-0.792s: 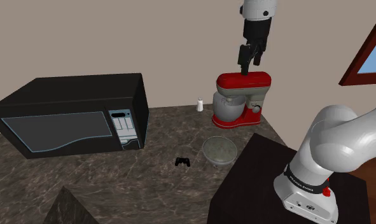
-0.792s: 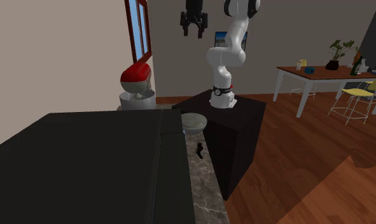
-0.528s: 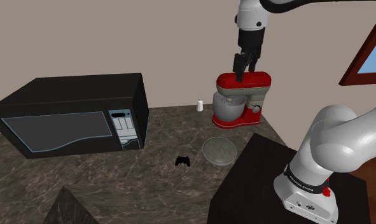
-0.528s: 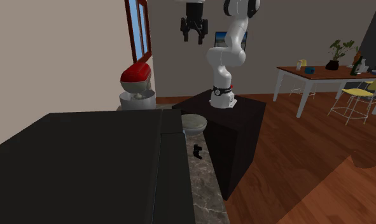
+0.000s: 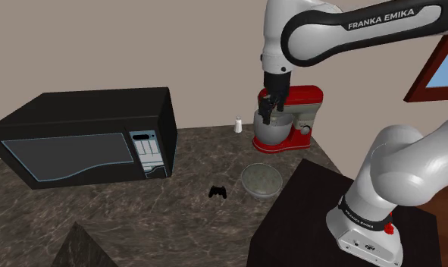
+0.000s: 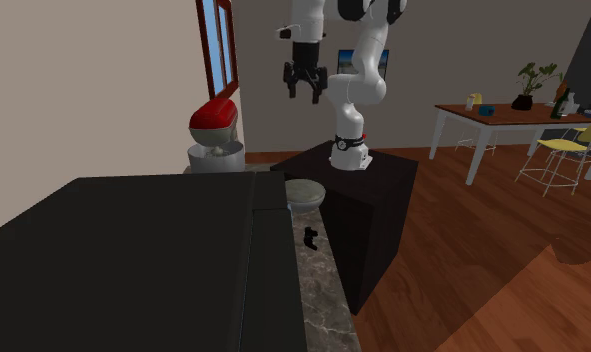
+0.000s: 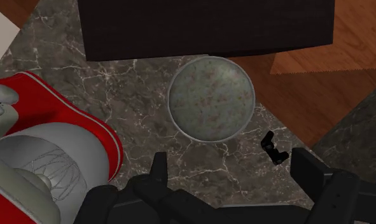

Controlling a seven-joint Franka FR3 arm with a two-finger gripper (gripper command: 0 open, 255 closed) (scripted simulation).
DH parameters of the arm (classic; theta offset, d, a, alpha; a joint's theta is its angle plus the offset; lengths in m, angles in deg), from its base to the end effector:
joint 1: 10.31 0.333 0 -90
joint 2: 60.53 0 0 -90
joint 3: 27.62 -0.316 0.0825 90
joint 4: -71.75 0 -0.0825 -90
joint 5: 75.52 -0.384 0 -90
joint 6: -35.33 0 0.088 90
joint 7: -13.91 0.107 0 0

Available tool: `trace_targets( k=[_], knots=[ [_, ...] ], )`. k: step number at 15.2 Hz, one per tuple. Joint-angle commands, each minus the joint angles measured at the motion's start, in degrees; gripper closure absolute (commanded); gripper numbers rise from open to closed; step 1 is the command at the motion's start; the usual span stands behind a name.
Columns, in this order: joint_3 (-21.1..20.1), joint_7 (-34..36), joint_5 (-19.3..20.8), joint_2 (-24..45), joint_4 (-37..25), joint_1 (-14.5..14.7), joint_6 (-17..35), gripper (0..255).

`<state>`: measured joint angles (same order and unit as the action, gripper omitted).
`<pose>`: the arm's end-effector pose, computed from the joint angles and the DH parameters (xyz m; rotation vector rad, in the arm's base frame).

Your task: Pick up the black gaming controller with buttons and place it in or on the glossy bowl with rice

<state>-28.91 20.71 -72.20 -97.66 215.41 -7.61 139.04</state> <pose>0.3488 0.0201 0.4935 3.0665 -0.0595 -0.0657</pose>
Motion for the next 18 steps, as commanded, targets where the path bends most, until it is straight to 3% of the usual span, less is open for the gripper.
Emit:
trace_targets(
  k=[1, 10, 18],
  knots=[
    [-0.53, 0.61, -0.56, 1.87, 2.15, 0.54, 4.28, 0],
    [-3.10, 3.06, -2.30, 16.31, 6.82, 2.68, 24.10, 0],
    [-5.53, 6.02, -1.75, 34.05, 4.94, 4.05, 40.62, 0]
  ],
)
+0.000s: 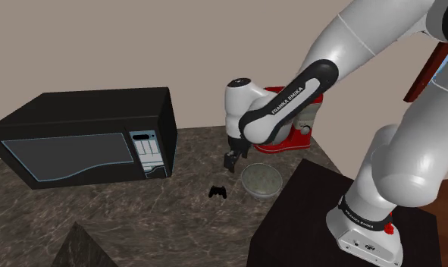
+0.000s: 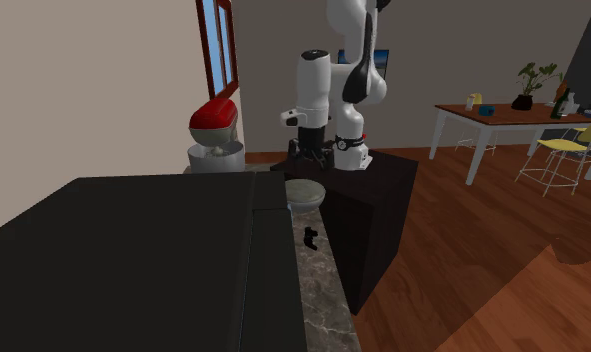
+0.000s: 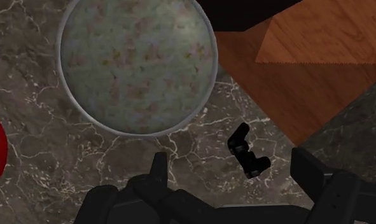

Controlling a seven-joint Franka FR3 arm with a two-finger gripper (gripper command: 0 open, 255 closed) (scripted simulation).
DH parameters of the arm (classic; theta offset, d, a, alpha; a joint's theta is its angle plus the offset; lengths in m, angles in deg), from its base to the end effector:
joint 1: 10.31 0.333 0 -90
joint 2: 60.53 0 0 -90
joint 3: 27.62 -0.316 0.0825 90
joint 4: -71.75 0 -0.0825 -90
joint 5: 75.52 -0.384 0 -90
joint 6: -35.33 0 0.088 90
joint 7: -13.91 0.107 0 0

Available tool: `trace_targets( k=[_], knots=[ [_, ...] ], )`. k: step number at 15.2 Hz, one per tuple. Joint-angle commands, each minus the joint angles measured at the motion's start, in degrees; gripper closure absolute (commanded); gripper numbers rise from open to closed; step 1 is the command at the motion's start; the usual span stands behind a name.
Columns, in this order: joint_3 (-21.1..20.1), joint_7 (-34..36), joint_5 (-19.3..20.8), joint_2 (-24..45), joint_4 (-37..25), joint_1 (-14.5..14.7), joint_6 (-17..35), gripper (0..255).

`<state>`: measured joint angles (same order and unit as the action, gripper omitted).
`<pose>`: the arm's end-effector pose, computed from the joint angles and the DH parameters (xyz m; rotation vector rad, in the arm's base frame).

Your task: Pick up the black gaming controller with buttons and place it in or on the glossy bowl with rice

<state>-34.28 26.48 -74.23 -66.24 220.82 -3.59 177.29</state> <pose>0.4198 0.0991 0.2873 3.1109 0.0487 -0.0294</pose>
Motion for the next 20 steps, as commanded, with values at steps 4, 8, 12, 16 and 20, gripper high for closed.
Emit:
trace_targets(
  k=[4, 8, 12, 16, 20],
  knots=[
    [-0.86, 2.54, 2.13, 12.27, -3.50, 0.84, 9.27, 0],
    [-0.58, 5.17, 4.63, 21.93, -7.80, 2.43, 14.91, 0],
    [0.15, 6.14, 5.69, 26.05, -9.40, 3.39, 17.52, 0],
    [1.07, 6.89, 6.67, 29.48, -10.17, 4.08, 20.18, 0],
    [1.45, 7.14, 7.00, 30.85, -10.53, 4.38, 21.19, 0]
  ],
)
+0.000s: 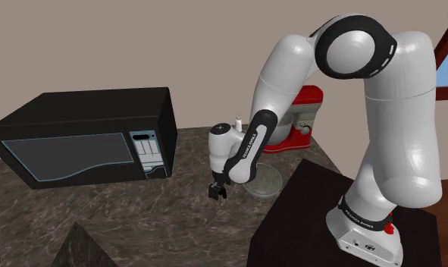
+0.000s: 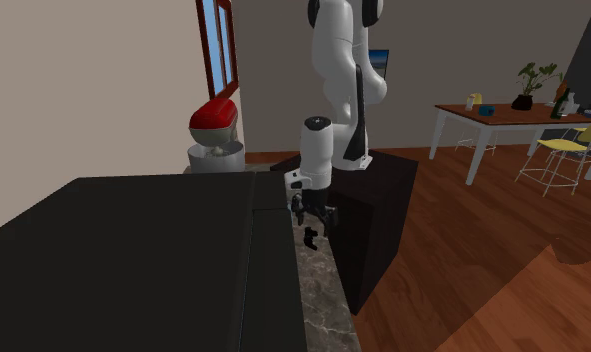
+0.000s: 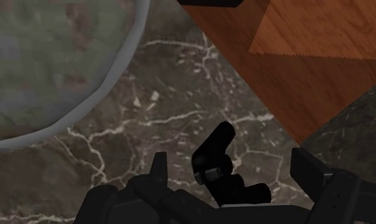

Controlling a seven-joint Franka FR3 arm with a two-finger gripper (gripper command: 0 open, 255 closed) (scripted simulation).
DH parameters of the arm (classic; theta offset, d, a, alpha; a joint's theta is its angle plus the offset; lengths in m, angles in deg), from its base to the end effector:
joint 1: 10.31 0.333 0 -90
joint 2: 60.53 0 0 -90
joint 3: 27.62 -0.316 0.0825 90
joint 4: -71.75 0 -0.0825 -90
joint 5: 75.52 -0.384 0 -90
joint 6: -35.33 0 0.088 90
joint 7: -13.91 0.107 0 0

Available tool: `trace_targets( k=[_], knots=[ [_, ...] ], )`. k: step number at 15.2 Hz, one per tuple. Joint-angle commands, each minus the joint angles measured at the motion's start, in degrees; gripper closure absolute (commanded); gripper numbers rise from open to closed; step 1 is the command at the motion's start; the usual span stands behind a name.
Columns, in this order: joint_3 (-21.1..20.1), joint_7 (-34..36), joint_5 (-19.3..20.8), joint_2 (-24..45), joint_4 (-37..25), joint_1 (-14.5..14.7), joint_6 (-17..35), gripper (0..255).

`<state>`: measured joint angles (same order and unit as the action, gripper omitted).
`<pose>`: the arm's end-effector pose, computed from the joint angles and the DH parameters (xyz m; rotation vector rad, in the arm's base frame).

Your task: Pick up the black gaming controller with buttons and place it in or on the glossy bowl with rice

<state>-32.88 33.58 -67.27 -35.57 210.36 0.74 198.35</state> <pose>0.4602 0.1464 0.1329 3.1353 0.1111 -0.0065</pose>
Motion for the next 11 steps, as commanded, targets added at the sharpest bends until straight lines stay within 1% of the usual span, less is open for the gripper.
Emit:
trace_targets(
  k=[1, 5, 6, 11],
  knots=[
    [0.05, 0.05, 0.04, 0.18, -0.06, 0.05, 0.14, 0],
    [0.04, 0.04, 0.04, 0.17, -0.06, 0.04, 0.13, 0],
    [0.04, 0.04, 0.04, 0.17, -0.06, 0.04, 0.13, 255],
    [0.05, 0.01, 0.04, 0.19, -0.07, 0.02, 0.14, 255]
  ],
)
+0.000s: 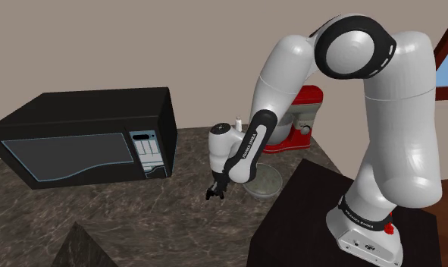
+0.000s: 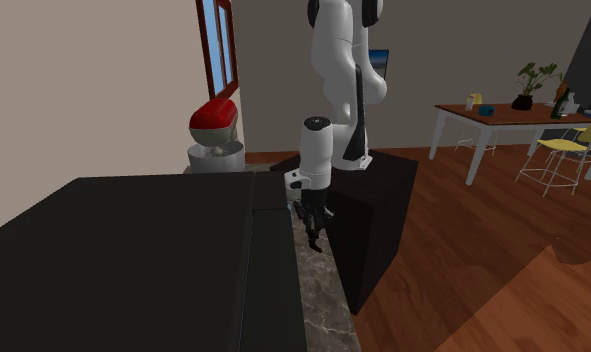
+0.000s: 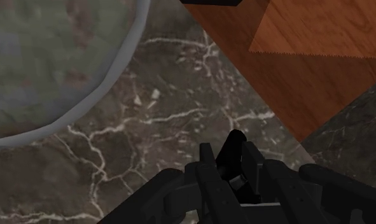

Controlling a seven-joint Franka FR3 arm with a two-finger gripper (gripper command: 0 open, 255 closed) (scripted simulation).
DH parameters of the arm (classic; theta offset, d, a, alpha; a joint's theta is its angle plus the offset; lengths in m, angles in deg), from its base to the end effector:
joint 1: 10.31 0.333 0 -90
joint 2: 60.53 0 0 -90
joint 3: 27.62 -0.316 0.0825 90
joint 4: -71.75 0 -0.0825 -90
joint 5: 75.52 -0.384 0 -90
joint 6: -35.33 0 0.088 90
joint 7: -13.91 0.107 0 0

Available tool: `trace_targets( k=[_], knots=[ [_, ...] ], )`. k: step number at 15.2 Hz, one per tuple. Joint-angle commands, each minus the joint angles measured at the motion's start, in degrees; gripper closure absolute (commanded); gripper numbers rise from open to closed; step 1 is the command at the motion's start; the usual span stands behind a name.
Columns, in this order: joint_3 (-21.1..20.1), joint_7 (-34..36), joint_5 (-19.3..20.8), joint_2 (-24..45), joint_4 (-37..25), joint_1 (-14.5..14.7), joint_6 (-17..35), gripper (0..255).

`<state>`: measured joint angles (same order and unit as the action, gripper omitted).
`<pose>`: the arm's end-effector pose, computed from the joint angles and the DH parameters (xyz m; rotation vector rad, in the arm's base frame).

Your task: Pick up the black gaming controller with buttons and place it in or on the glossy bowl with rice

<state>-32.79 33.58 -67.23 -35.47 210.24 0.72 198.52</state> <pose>0.4613 0.1457 0.1329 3.1358 0.1092 -0.0015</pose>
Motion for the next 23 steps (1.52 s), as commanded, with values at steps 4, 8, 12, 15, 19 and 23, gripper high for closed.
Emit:
trace_targets(
  k=[4, 8, 12, 15, 19, 23],
  knots=[
    [-0.05, 0.04, 0.00, 0.08, 0.05, 0.08, -0.04, 255],
    [-1.01, -0.66, -0.89, -3.38, 0.93, -0.68, -2.64, 255],
    [-1.90, -1.45, -1.93, -6.78, 1.59, -1.36, -5.36, 255],
    [-2.50, -2.08, -2.79, -9.27, 1.94, -1.78, -7.48, 255],
    [-3.15, -2.93, -3.95, -12.50, 2.22, -2.21, -10.40, 255],
    [-3.63, -3.74, -5.08, -15.61, 2.27, -2.49, -13.41, 255]
  ],
)
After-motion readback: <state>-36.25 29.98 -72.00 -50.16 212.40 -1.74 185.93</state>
